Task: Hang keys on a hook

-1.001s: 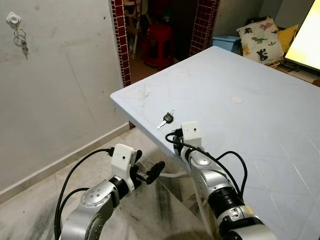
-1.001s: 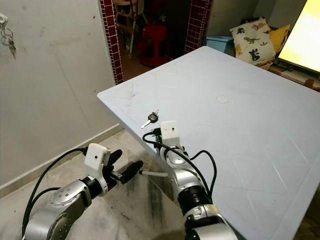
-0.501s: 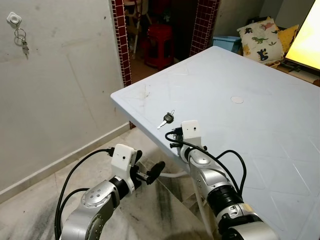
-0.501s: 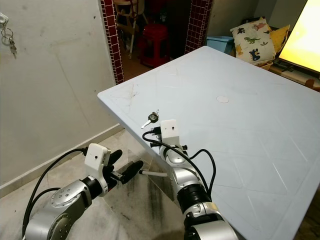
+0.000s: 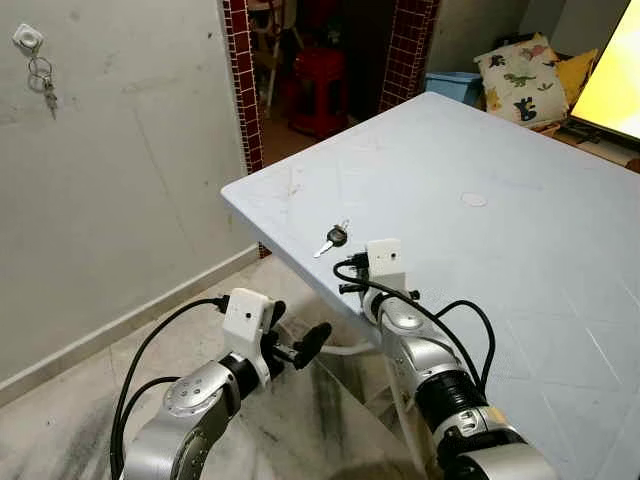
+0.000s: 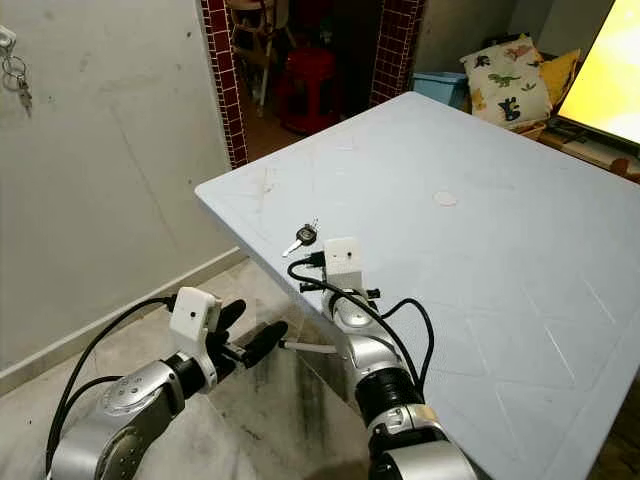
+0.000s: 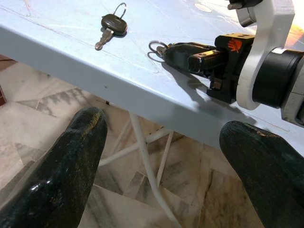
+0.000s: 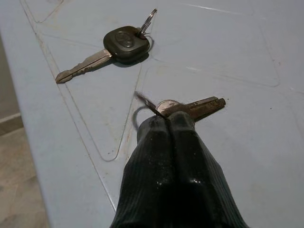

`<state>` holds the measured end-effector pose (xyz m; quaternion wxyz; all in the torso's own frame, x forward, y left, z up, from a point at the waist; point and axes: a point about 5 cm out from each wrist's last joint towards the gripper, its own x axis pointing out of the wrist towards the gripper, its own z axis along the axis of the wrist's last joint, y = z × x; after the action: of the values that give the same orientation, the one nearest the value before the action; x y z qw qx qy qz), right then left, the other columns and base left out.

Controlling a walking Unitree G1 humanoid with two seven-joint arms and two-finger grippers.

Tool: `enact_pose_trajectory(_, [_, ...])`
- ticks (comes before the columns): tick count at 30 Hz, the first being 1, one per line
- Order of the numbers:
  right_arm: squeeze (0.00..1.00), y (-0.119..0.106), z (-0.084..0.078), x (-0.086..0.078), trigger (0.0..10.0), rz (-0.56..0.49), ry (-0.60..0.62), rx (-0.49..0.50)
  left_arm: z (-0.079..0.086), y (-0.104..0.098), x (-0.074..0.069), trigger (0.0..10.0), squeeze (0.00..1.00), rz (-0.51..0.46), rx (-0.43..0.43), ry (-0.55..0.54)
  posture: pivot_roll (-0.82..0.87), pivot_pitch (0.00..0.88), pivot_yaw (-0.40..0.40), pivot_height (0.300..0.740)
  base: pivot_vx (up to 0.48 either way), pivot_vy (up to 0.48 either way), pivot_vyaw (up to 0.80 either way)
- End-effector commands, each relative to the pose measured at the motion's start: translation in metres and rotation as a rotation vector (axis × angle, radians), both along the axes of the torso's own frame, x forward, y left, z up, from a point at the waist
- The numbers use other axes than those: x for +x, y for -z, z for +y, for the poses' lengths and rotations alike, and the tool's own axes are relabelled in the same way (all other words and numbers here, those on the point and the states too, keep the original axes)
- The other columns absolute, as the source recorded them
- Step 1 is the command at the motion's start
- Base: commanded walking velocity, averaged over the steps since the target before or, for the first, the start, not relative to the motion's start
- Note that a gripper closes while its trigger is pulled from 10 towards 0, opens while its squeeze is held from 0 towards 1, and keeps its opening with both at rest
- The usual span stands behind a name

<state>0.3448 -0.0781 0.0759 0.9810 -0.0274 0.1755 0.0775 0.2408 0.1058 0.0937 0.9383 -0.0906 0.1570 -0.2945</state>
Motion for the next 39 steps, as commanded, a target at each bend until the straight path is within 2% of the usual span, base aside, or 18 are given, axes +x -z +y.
enact_pose_trajectory(1, [0.00, 0.000, -0.001, 0.001, 0.0, 0.003, 0.018, 0.008, 0.004, 0.000, 0.001, 10.0, 0.00, 0.007, 0.006, -0.015, 0.09, 0.000, -0.016, 0.740, 0.000, 0.000, 0.00])
enact_pose_trajectory(9, [0.00, -0.008, -0.005, 0.004, 0.0, -0.042, 0.026, -0.007, 0.004, 0.000, 0.002, 10.0, 0.00, 0.007, 0.007, -0.015, 0.09, 0.000, -0.015, 0.740, 0.000, 0.000, 0.00])
enact_pose_trajectory(10, [0.00, -0.009, -0.004, 0.005, 0.7, -0.053, 0.014, -0.020, 0.004, 0.000, 0.002, 10.0, 0.00, 0.008, 0.007, -0.015, 0.09, 0.000, -0.015, 0.740, 0.000, 0.000, 0.00])
enact_pose_trajectory(11, [0.00, -0.009, -0.004, 0.005, 0.7, -0.060, 0.005, -0.029, 0.004, 0.000, 0.002, 10.0, 0.00, 0.008, 0.006, -0.015, 0.09, 0.000, -0.015, 0.740, 0.000, 0.000, 0.00])
enact_pose_trajectory(12, [0.00, -0.009, -0.004, 0.005, 4.0, -0.057, -0.002, -0.038, 0.004, 0.000, 0.002, 10.0, 0.00, 0.008, 0.006, -0.015, 0.09, 0.000, -0.014, 0.740, 0.000, 0.000, 0.00])
enact_pose_trajectory(13, [0.00, -0.010, -0.004, 0.005, 10.0, -0.059, -0.007, -0.041, 0.004, 0.000, 0.002, 10.0, 0.00, 0.008, 0.006, -0.015, 0.09, 0.000, -0.014, 0.740, 0.000, 0.000, 0.00])
enact_pose_trajectory(15, [0.00, -0.010, -0.004, 0.006, 10.0, -0.062, -0.012, -0.044, 0.004, 0.000, 0.002, 10.0, 0.00, 0.008, 0.006, -0.014, 0.09, 0.000, -0.014, 0.740, 0.000, 0.000, 0.00])
enact_pose_trajectory(16, [0.75, -0.010, -0.003, 0.006, 10.0, -0.060, -0.012, -0.038, 0.004, 0.000, 0.003, 10.0, 0.00, 0.008, 0.006, -0.014, 0.09, 0.000, -0.014, 0.740, 0.000, 0.000, 0.00])
enact_pose_trajectory(17, [1.00, -0.009, -0.004, 0.006, 10.0, -0.057, -0.010, -0.034, 0.004, 0.000, 0.003, 10.0, 0.00, 0.008, 0.006, -0.014, 0.09, 0.000, -0.014, 0.740, 0.000, 0.000, 0.00])
enact_pose_trajectory(33, [1.00, -0.013, -0.002, 0.008, 10.0, -0.080, -0.041, -0.034, 0.004, -0.001, 0.003, 10.0, 0.00, 0.008, 0.005, -0.015, 0.09, 0.000, -0.014, 0.740, 0.000, 0.000, 0.00])
enact_pose_trajectory(39, [1.00, -0.019, -0.004, 0.011, 10.0, -0.131, -0.070, -0.072, 0.004, -0.001, 0.003, 10.0, 0.00, 0.007, 0.006, -0.015, 0.10, 0.000, -0.014, 0.740, 0.000, 0.000, 0.00])
